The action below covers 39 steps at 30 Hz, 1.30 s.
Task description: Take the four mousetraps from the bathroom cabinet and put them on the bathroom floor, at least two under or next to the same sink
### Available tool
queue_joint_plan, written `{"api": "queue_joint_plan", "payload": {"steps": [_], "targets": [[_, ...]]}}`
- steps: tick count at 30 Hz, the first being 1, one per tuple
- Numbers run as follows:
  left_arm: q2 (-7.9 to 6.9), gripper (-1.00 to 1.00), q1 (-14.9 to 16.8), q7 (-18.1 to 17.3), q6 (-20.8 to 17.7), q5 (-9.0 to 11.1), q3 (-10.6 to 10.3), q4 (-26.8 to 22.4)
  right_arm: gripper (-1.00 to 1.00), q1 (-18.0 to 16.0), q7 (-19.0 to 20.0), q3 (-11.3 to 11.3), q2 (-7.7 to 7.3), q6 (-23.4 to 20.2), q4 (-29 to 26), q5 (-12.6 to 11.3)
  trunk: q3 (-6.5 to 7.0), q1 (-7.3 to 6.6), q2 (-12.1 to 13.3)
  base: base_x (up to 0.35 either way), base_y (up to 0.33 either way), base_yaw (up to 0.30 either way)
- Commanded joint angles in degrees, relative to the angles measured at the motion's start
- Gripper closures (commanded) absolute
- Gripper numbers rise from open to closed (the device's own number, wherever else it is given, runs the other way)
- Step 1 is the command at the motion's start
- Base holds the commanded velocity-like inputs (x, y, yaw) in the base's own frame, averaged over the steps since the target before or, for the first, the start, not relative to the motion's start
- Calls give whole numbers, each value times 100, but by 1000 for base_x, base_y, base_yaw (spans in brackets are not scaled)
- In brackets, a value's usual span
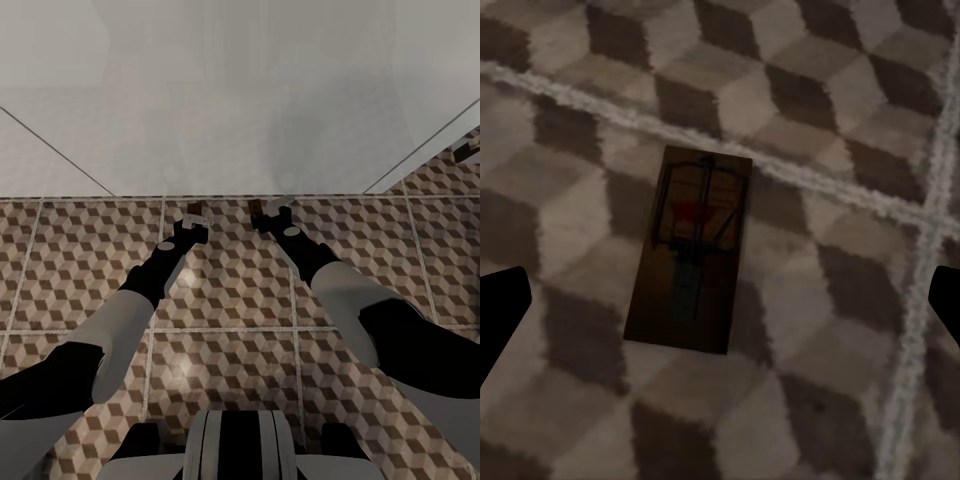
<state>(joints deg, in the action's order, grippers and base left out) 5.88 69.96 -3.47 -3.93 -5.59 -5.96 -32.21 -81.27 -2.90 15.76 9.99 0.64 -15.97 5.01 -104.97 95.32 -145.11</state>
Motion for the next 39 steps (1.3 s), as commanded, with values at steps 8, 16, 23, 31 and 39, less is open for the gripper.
{"api": "queue_joint_plan", "payload": {"steps": [8, 16, 23, 31, 39], "targets": [[0, 100, 0, -5, -29, -73, 7, -6, -100, -3, -28, 15, 1, 7, 6, 49, -3, -1, -1, 0, 0, 0], [0, 100, 0, -5, -29, -73, 7, 55, -100, -3, -27, 18, 1, 7, 6, 48, -3, -1, -1, 0, 0, 0], [1, 100, 0, -5, -29, -78, 7, 178, -100, -3, -27, 15, 1, 7, 24, 48, -3, -1, -1, 0, 0, 0], [1, 100, 0, -5, -29, -82, 7, 196, -100, -3, -27, 19, 1, 64, 125, 48, -3, -1, -1, 0, 0, 0], [1, 100, 0, -5, -29, -82, 7, 194, -100, -3, -27, 22, 1, 148, 140, 45, -3, -1, -1, 0, 0, 0]]}}
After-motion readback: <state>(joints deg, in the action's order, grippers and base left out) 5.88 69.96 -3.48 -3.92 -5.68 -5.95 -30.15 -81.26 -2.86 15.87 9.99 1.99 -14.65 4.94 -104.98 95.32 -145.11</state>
